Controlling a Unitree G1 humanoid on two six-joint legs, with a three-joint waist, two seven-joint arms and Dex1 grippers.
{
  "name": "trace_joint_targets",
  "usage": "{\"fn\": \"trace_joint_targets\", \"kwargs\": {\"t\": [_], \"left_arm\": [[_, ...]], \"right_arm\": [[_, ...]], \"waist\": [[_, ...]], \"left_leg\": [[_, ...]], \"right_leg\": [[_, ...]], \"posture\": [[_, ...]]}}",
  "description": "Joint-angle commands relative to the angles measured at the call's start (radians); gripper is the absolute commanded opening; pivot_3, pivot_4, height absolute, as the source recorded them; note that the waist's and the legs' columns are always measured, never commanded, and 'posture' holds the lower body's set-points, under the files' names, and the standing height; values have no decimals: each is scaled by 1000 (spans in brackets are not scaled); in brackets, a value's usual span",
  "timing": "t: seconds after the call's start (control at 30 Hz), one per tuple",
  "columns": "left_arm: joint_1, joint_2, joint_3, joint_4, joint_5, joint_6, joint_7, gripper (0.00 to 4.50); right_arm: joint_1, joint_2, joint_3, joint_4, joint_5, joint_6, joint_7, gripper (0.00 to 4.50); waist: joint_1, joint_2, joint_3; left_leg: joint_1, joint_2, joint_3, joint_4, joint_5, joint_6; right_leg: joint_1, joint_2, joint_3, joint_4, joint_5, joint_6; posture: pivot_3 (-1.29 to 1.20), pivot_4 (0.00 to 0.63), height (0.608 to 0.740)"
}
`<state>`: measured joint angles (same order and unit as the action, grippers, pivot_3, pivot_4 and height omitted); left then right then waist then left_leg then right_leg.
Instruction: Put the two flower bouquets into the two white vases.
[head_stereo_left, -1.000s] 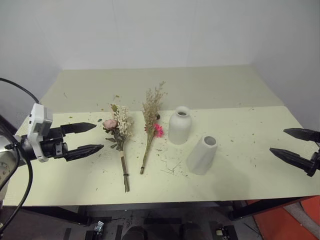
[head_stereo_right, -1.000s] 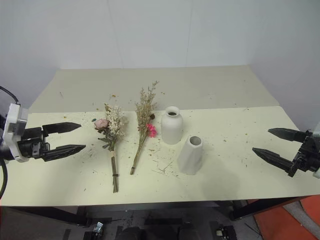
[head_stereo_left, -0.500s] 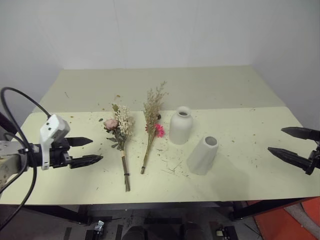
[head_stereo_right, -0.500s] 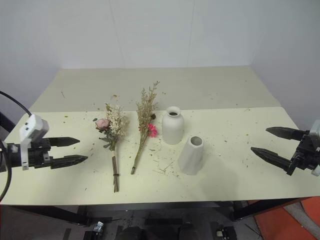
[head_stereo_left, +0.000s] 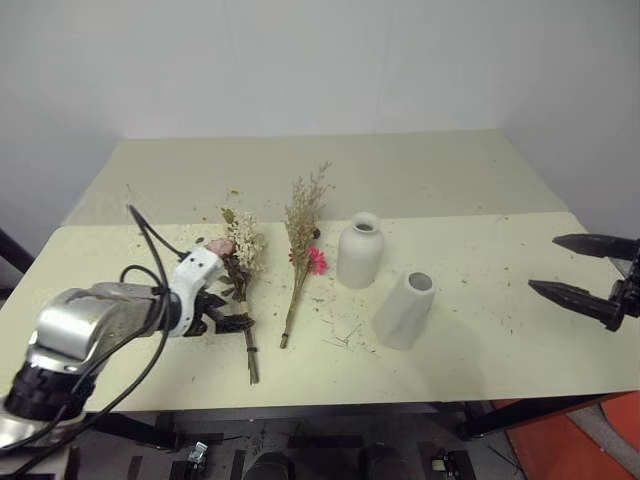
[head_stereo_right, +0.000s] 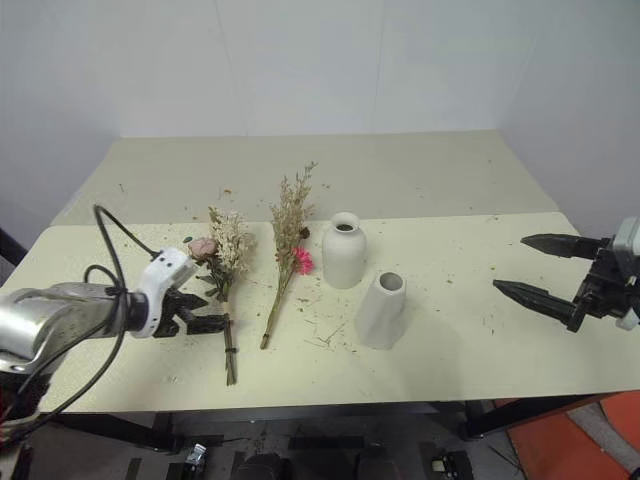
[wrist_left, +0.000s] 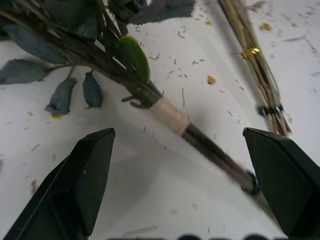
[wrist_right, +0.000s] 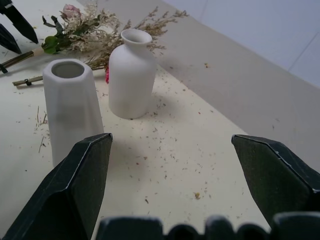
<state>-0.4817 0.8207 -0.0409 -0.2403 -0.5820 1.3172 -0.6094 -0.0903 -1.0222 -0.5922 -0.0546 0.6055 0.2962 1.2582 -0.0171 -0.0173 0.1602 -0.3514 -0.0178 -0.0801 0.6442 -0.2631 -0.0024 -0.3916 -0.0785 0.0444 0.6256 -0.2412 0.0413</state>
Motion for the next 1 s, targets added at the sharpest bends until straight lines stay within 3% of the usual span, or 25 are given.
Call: {"fn": "trace_joint_targets", "kwargs": {"t": [0.03,0.13,0.23,0.43,0.63,0.83,1.0], "left_arm": [[-56,-43,-47,51,67,38,81,4470],[-74,-75,-83,95,111,27,112,4470],[-92,-111,-85,145,138,11,133,3855],[-123,-156,-63,203,188,-25,160,2043],[-150,-124,29,253,217,-68,167,164],[-199,-121,154,274,238,-135,218,166],[-294,-179,256,289,225,-219,265,166]], "right_arm": [[-15,-14,-5,-24,4,-15,0,4500],[-13,-11,-8,-36,8,-12,-3,4500],[-7,-7,-11,-45,10,-10,-6,4500],[17,5,-26,-76,22,-1,-16,4500],[38,8,-33,-85,32,5,-14,4500],[28,11,-11,-72,38,9,-9,4500],[14,23,6,-66,35,8,-20,4500]], "waist": [[1,0,0],[1,0,0],[3,1,-1],[6,4,-2],[2,4,-2],[2,2,-1],[4,1,-1]], "left_leg": [[0,0,0,0,0,0],[0,0,0,1,0,0],[1,0,0,1,0,0],[4,-1,0,1,0,0],[4,-1,0,0,0,0],[2,-1,0,0,0,0],[1,-1,0,1,0,-1]], "right_leg": [[0,0,0,0,0,0],[0,0,0,0,0,0],[1,0,0,1,0,0],[4,-1,0,1,0,0],[3,-1,0,1,0,0],[2,-1,0,0,0,0],[1,-1,0,0,0,0]], "posture": [[0,150,740],[0,150,740],[0,150,740],[0,150,740],[0,150,740],[0,150,740],[0,150,740]]}}
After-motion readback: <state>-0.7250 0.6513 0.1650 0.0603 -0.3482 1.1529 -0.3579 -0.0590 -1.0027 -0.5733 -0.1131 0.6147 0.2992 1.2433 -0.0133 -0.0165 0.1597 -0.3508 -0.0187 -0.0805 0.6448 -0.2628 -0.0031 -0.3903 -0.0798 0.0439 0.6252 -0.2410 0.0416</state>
